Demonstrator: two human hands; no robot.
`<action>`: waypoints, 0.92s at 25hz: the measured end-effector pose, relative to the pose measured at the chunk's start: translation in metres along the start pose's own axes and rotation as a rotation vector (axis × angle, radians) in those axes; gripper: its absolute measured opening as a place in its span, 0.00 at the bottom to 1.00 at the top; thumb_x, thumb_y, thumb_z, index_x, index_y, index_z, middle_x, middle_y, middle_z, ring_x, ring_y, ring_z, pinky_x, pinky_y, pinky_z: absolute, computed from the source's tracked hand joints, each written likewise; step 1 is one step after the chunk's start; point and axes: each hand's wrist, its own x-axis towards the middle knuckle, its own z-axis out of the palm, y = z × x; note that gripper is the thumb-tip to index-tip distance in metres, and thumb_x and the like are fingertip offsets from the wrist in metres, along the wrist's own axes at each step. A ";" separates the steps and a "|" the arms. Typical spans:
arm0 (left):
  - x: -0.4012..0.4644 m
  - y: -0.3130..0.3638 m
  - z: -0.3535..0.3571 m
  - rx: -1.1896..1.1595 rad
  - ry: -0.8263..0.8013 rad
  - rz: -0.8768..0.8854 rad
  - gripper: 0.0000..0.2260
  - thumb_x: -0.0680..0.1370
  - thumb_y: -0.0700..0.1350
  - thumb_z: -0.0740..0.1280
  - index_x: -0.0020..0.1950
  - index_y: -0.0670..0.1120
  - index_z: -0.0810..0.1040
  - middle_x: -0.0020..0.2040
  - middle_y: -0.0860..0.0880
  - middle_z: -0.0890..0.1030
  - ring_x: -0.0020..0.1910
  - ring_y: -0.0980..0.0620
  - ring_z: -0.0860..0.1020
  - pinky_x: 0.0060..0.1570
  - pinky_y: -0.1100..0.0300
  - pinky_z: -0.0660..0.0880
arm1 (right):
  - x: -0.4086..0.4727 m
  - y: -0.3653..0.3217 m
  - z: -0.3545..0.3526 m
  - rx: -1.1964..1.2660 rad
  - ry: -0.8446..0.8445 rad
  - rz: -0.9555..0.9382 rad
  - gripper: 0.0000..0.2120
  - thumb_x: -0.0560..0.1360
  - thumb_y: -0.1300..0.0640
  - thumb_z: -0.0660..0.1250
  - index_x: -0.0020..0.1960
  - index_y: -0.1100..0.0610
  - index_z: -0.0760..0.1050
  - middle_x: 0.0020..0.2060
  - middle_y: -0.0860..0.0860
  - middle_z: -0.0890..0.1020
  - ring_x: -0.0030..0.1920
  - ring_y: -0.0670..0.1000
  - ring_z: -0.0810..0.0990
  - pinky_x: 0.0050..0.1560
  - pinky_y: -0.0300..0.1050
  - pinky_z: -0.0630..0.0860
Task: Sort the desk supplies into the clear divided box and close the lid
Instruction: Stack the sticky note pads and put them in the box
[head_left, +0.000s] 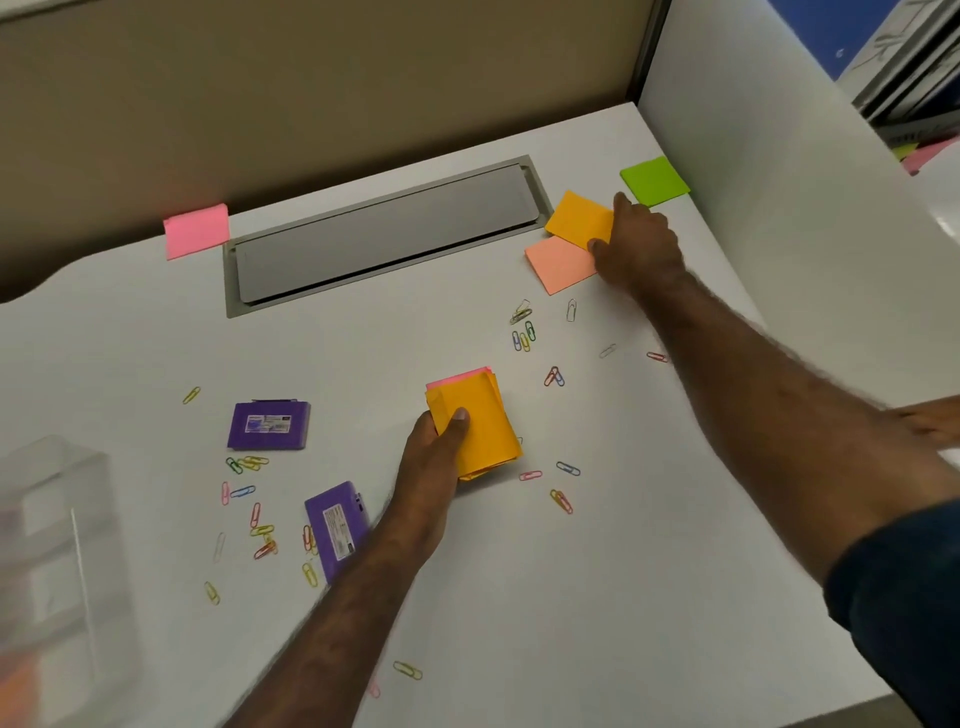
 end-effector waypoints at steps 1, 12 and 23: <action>0.000 -0.001 0.000 -0.006 0.003 0.001 0.26 0.82 0.59 0.62 0.78 0.52 0.64 0.72 0.47 0.73 0.67 0.42 0.75 0.68 0.39 0.74 | -0.002 0.000 0.003 -0.031 0.007 -0.012 0.33 0.80 0.47 0.67 0.78 0.61 0.61 0.71 0.63 0.72 0.70 0.66 0.71 0.67 0.61 0.70; -0.020 -0.004 0.006 0.047 0.065 0.012 0.25 0.82 0.59 0.63 0.76 0.51 0.66 0.72 0.46 0.74 0.67 0.41 0.75 0.68 0.39 0.75 | -0.092 0.024 0.014 0.257 0.025 0.169 0.18 0.79 0.52 0.67 0.66 0.60 0.74 0.62 0.61 0.79 0.62 0.65 0.78 0.61 0.56 0.75; -0.044 -0.006 0.014 -0.035 0.026 0.079 0.19 0.83 0.57 0.62 0.72 0.52 0.68 0.71 0.45 0.75 0.66 0.41 0.76 0.68 0.38 0.74 | -0.229 0.015 -0.022 1.087 -0.183 0.179 0.07 0.82 0.57 0.66 0.55 0.57 0.81 0.37 0.49 0.80 0.33 0.46 0.77 0.33 0.39 0.69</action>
